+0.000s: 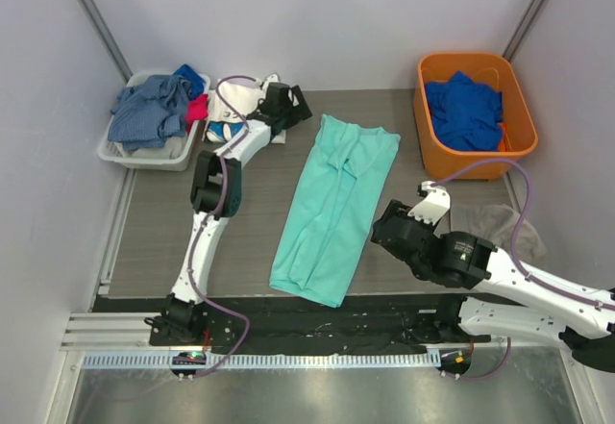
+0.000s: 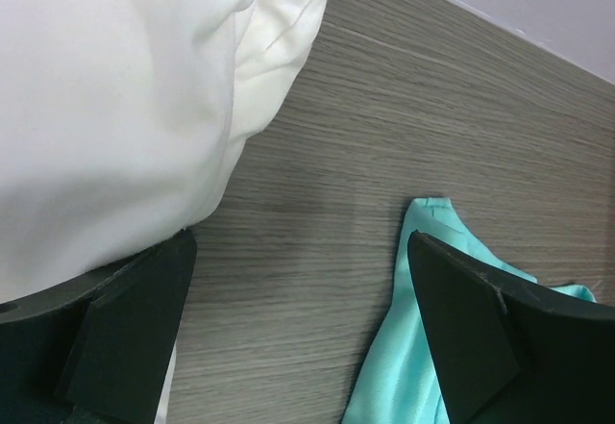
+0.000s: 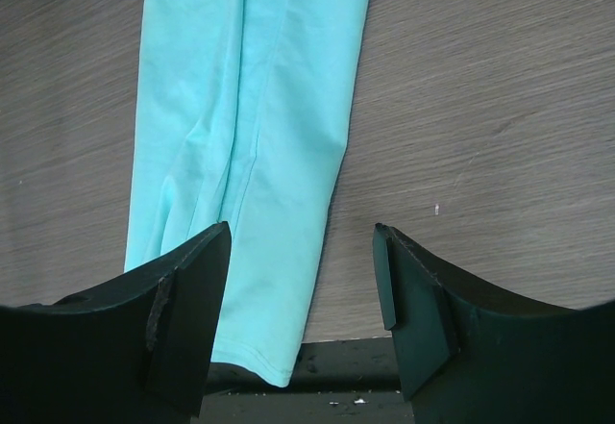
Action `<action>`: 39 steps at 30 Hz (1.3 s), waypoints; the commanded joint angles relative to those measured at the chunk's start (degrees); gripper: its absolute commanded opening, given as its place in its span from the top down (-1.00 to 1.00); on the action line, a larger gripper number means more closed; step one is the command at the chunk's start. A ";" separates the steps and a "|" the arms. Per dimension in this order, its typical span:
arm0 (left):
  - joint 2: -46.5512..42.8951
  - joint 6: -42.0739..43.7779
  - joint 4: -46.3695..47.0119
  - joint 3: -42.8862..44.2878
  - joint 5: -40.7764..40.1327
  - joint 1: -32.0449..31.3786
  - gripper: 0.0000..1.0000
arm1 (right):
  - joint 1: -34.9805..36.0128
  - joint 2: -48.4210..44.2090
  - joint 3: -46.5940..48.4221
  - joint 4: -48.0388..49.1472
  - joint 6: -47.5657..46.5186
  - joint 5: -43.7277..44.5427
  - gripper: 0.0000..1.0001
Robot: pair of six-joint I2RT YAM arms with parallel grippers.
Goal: Fold and stack the t-shirts
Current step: Fold the tshirt
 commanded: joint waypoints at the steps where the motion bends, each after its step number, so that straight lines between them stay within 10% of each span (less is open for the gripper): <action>1: -2.33 2.30 -2.78 -1.46 0.30 1.90 -0.99 | -0.40 -0.48 -0.25 1.95 -0.49 0.86 -0.38; 8: -11.62 1.25 -2.43 0.49 4.62 0.41 -0.99 | -0.58 -0.65 0.18 2.21 -1.63 0.51 -0.38; 24: -63.67 -2.36 4.34 -72.16 -11.98 -11.36 -1.00 | -0.67 -0.12 -7.98 5.99 1.70 -8.27 -0.38; 39: -83.18 -9.74 -1.02 -96.19 -18.49 -19.89 -0.99 | 0.12 12.08 -12.65 21.19 -2.77 -23.30 -0.38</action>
